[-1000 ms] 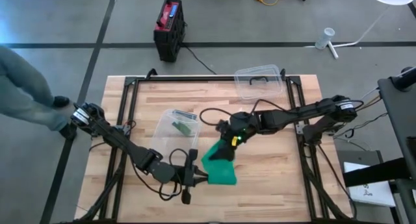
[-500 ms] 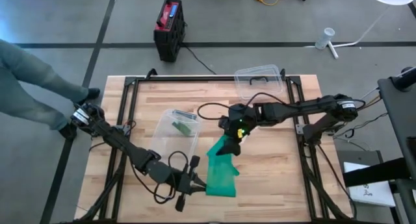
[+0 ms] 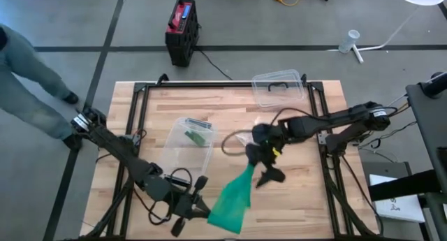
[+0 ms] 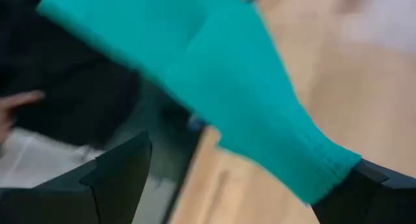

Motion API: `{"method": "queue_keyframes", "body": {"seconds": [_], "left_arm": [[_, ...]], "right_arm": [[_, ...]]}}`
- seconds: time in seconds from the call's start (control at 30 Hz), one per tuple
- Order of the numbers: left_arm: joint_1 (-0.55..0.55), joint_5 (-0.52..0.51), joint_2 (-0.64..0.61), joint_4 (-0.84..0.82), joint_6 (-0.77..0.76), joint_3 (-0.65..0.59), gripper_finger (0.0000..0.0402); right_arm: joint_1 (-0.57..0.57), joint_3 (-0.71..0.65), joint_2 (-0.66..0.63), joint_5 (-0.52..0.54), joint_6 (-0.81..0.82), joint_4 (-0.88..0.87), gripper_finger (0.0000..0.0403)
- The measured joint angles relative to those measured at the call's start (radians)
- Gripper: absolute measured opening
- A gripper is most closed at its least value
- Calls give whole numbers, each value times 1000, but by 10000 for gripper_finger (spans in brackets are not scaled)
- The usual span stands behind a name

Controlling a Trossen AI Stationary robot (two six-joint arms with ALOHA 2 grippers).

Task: Roll bandage
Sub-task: Roll the blue bandage

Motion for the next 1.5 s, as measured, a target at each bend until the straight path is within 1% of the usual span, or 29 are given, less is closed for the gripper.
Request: {"method": "queue_keyframes", "body": {"seconds": [0.1,0.17,0.3,0.4,0.47,0.57,0.63,0.7,0.77,0.83,0.93,1.0,1.1,1.33,1.5], "left_arm": [[-11,2,-19,18,15,0,0],[-12,24,-29,23,15,1,0],[-12,78,-44,33,5,1,0],[-12,83,-57,78,-17,1,0],[-11,56,-71,108,-38,1,0],[-10,-43,-99,111,-53,1,0],[-8,-124,-118,108,-78,1,0],[-3,-216,-138,111,-95,1,0],[6,-279,-150,115,-103,1,2],[21,-304,-154,110,-122,1,3],[48,-310,-158,108,-168,1,3],[63,-312,-159,113,-206,1,1],[85,-312,-159,102,-265,1,1],[106,-312,-159,94,-319,1,2],[125,-312,-159,94,-434,1,2]], "right_arm": [[40,-5,6,-2,-19,-25,348],[56,-20,9,14,-35,-40,348],[75,-75,10,120,-43,-41,348],[87,-118,10,225,-38,9,348],[107,-146,1,285,-38,76,348],[155,-162,-39,379,-54,161,348],[198,-163,-81,492,-75,190,348],[252,-163,-117,664,-109,220,348],[314,-164,-141,826,-147,259,348],[371,-169,-154,957,-187,333,348],[428,-196,-154,1085,-245,488,348],[440,-218,-138,1105,-270,606,348],[439,-235,-106,1106,-270,708,348],[399,-235,-40,1126,-276,814,348],[364,-235,-20,1123,-311,829,348]]}}
